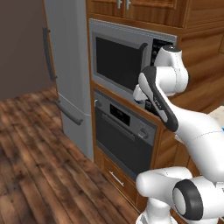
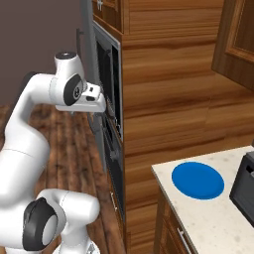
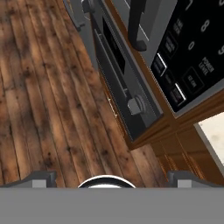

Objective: Take the baked cake out of the oven and place it on the plate for cooling. Then close the oven door.

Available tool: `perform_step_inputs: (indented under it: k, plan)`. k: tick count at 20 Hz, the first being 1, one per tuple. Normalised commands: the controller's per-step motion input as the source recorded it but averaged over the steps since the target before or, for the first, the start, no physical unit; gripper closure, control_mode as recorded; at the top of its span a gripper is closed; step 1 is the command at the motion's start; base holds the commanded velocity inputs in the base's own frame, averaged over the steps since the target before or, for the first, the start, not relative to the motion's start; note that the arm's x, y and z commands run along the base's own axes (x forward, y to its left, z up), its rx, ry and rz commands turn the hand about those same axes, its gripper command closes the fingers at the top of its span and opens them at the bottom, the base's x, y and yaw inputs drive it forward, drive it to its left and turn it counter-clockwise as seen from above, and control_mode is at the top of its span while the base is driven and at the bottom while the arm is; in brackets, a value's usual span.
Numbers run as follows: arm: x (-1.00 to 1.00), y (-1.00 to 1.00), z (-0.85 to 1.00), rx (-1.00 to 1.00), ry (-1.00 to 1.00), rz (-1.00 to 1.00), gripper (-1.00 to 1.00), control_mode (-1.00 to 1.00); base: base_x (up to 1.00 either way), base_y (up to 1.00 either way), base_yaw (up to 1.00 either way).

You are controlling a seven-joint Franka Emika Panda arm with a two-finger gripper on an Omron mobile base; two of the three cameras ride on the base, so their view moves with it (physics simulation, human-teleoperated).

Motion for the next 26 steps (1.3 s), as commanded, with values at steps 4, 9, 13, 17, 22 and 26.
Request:
perform_step_inputs:
  k: [4, 9, 13, 17, 22, 26]
  plan:
    - [0.00, 0.00, 0.00, 0.00, 0.00, 0.00, -1.00, 1.00, 0.00, -0.03, 0.00]
    - [0.00, 0.00, 0.00, 0.00, 0.00, 0.00, -1.00, 1.00, 0.00, 0.00, 0.00]
    - [0.00, 0.00, 0.00, 0.00, 0.00, 0.00, -1.00, 1.00, 0.00, 0.00, 0.00]
    - [0.00, 0.00, 0.00, 0.00, 0.00, 0.00, -1.00, 1.00, 0.00, 0.00, 0.00]
    - [0.00, 0.00, 0.00, 0.00, 0.00, 0.00, -1.00, 1.00, 0.00, 0.00, 0.00]
    - [0.29, 0.53, -0.77, -0.37, 0.04, 0.00, -1.00, -1.00, 0.00, 0.00, 0.00]
